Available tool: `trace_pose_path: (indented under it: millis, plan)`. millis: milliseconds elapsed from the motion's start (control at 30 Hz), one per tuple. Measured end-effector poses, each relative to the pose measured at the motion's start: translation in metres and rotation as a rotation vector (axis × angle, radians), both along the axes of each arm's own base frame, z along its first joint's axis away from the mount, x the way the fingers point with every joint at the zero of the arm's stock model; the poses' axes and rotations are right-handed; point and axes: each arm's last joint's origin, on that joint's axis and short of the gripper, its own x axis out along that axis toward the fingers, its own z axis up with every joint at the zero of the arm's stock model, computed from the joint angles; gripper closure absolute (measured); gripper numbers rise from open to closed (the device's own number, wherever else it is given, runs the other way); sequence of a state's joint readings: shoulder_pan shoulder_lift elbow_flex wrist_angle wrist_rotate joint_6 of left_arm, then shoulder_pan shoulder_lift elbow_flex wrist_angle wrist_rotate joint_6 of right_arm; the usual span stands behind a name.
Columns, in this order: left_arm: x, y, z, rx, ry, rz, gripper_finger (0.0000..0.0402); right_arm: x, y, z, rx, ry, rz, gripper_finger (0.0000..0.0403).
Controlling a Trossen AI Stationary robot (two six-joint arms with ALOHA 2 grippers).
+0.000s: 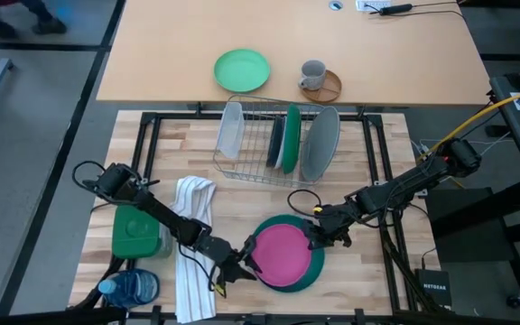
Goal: Sort dishes
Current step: Put the pink plate in the dish rack
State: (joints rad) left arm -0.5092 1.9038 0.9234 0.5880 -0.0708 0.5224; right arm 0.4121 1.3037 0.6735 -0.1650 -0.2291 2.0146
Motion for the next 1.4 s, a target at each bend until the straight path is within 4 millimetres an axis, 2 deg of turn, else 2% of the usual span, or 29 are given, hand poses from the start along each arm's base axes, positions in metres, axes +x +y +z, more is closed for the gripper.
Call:
trace_pose_path:
  millis: [200,467,667,833,1100,1400]
  plan:
    - [0.0,-0.002,0.001,-0.059,0.023,0.029,0.0279,0.0,0.0,0.0,0.002,0.002,-0.002,0.0403]
    - [0.012,-0.008,0.014,-0.145,0.003,0.064,0.0279,0.0,0.0,0.0,0.013,0.011,-0.016,0.0403]
    - [0.027,-0.021,-0.006,-0.154,0.051,0.072,0.0279,0.0,0.0,0.0,0.007,0.006,-0.023,0.0403]
    - [0.037,-0.03,-0.009,-0.162,0.031,0.124,0.0279,0.0,0.0,0.0,0.007,0.004,-0.024,0.0403]
    - [0.038,-0.03,-0.012,-0.193,0.084,0.191,0.0279,0.001,0.0,0.001,-0.003,-0.008,-0.037,0.0403]
    - [0.038,-0.03,-0.03,-0.162,0.135,0.222,0.0279,0.004,0.0,0.003,0.0,-0.051,-0.052,0.0403]
